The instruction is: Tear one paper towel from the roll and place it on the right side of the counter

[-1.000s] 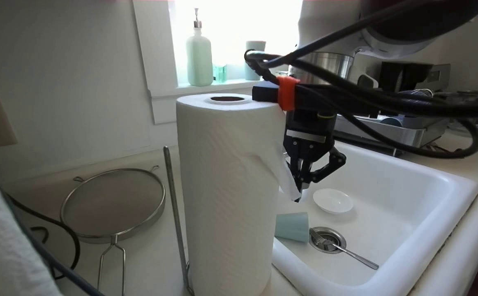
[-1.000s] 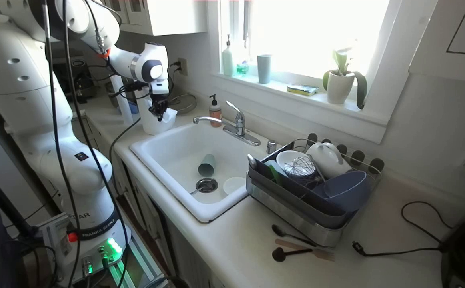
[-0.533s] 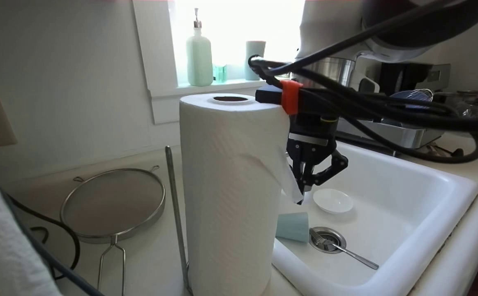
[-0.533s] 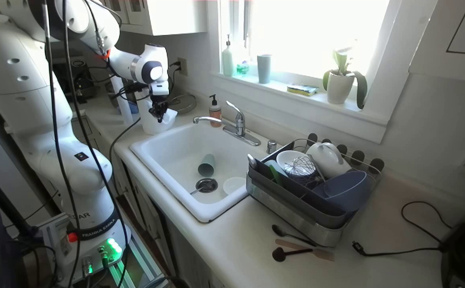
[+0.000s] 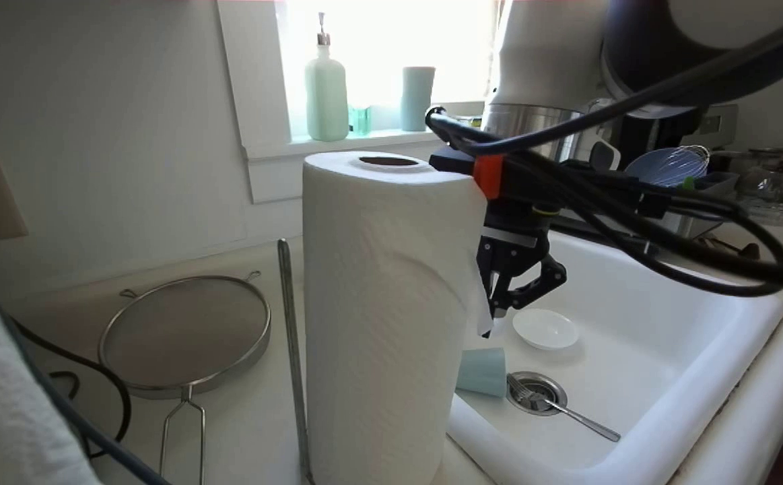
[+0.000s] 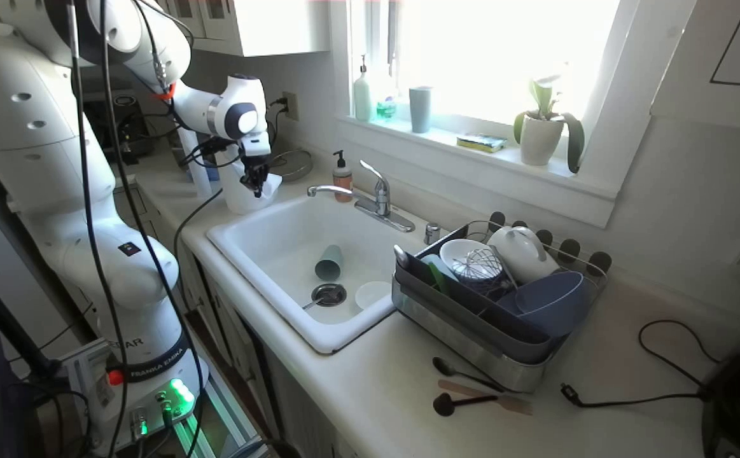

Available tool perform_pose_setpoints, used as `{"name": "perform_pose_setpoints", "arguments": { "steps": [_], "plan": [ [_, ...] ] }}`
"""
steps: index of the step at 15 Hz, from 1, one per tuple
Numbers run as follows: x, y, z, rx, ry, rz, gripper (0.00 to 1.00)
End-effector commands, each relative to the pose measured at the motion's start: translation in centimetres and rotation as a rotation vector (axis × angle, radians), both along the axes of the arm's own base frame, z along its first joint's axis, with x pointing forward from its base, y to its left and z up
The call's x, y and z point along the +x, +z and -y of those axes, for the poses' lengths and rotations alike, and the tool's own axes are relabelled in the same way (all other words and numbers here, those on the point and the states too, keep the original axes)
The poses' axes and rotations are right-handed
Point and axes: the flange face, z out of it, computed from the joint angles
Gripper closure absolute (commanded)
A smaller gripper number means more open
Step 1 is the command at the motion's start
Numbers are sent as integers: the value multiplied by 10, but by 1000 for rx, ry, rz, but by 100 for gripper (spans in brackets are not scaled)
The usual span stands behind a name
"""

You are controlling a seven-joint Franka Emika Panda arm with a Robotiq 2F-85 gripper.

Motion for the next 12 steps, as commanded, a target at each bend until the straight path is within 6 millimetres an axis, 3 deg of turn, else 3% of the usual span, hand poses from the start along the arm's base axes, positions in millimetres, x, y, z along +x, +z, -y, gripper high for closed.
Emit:
{"name": "perform_pose_setpoints", "arguments": {
  "steps": [1,12],
  "plan": [
    [-17,-54,4,-50,66,6,100],
    [-39,-79,0,-20,107,43,100]
  ]
}}
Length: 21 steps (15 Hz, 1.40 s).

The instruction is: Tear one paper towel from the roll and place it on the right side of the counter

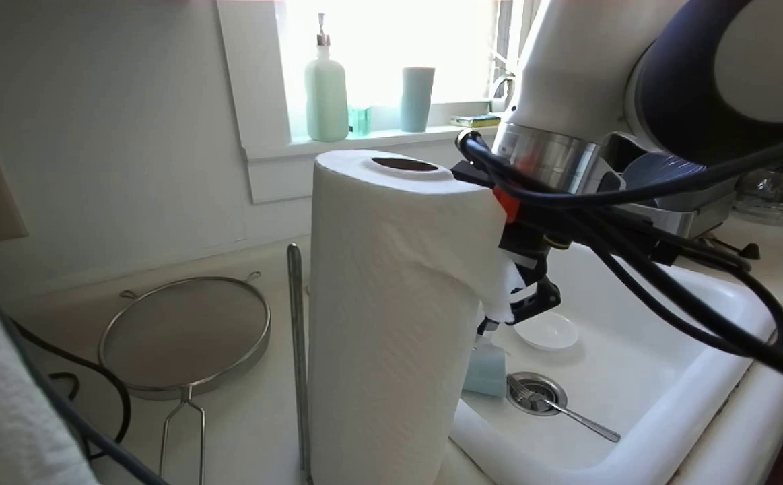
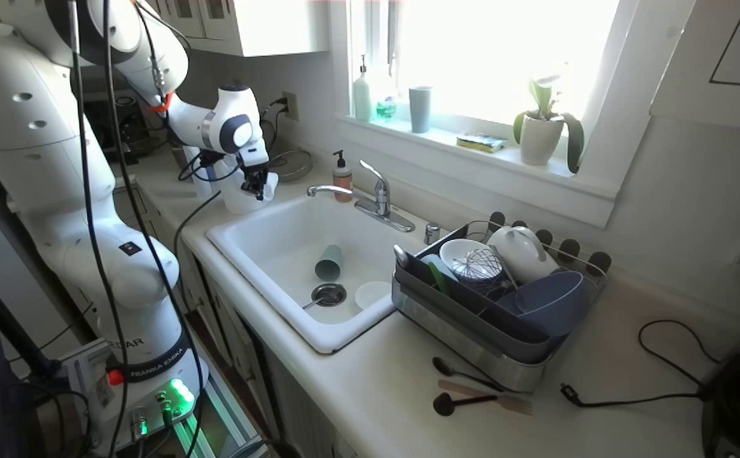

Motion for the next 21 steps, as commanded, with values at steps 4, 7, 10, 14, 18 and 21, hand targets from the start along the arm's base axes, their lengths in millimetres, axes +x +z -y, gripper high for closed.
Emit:
{"name": "perform_pose_setpoints", "arguments": {
  "steps": [4,7,10,14,18,21],
  "plan": [
    [-34,-68,2,-60,79,-67,100],
    [-36,-71,5,-66,89,-63,100],
    [-27,-62,6,-56,97,-7,100],
    [3,-27,4,-56,179,186,100],
    [21,-5,14,-123,318,356,100],
    [25,-5,20,-145,360,411,100]
  ]
}}
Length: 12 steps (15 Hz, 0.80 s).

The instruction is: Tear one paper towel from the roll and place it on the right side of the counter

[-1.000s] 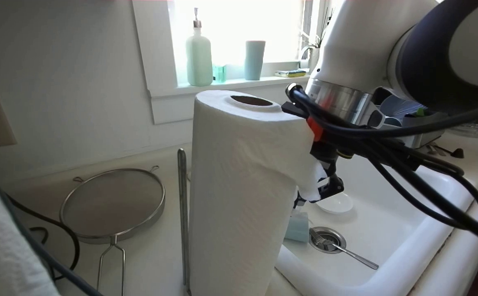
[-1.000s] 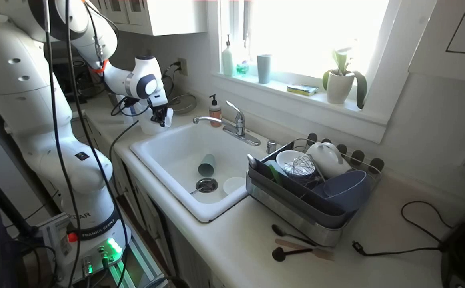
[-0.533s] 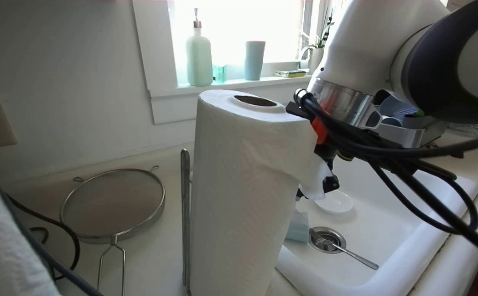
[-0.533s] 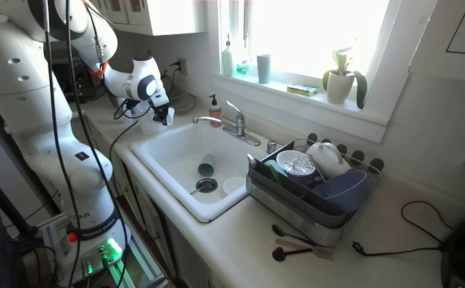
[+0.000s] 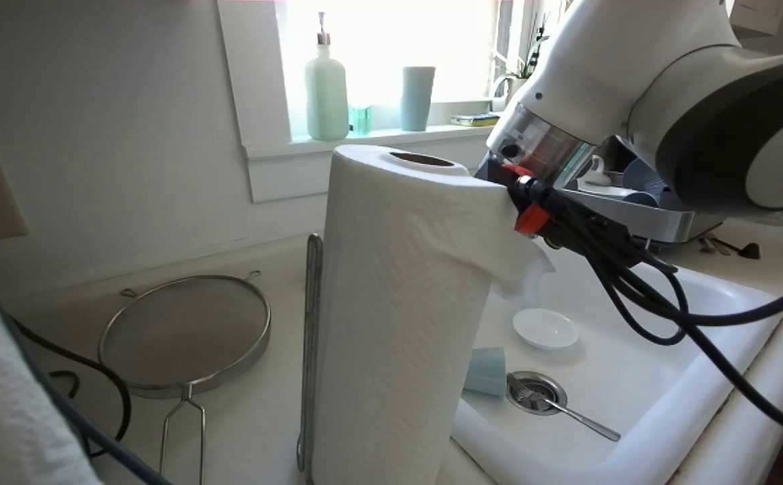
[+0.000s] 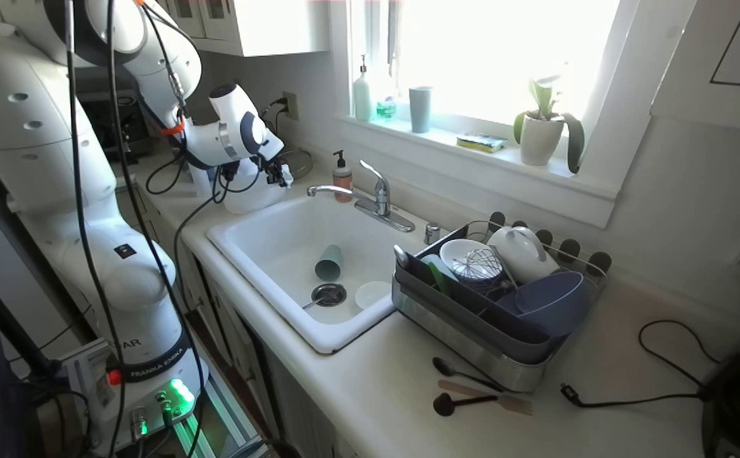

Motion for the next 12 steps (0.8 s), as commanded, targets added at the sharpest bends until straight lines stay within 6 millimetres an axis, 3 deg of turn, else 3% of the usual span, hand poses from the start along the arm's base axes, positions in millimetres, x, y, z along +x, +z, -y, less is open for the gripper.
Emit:
{"name": "perform_pose_setpoints", "arguments": {
  "steps": [1,7,12],
  "plan": [
    [2,-25,3,-34,55,16,100],
    [-16,-75,0,-105,108,-47,100],
    [-18,-100,11,-166,135,-68,100]
  ]
}}
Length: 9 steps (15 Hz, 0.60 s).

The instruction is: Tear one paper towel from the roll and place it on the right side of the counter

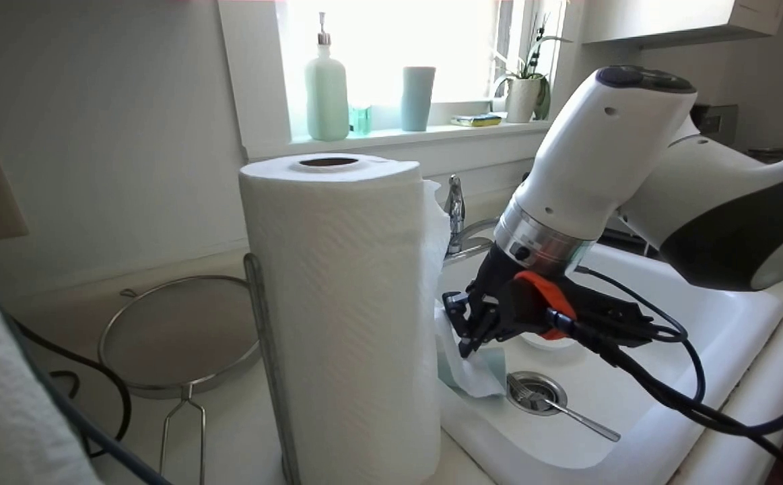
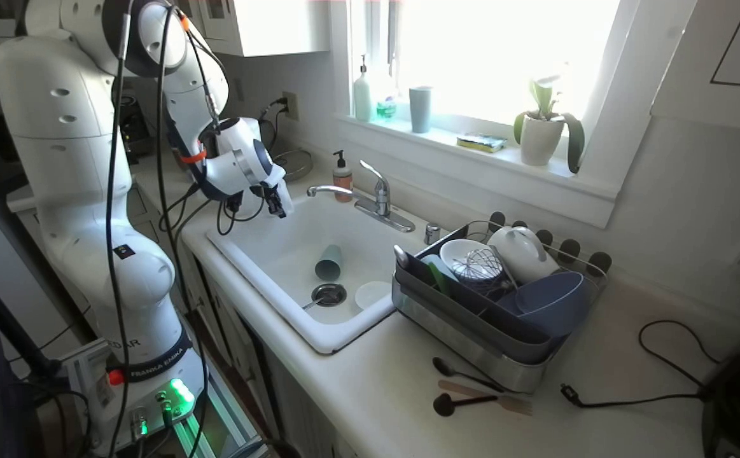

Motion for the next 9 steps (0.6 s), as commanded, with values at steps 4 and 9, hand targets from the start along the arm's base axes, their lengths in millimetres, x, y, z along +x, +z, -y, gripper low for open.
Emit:
{"name": "perform_pose_setpoints", "arguments": {
  "steps": [4,9],
  "plan": [
    [1,-22,19,-75,48,8,100],
    [3,-32,42,-138,72,8,100]
  ]
}}
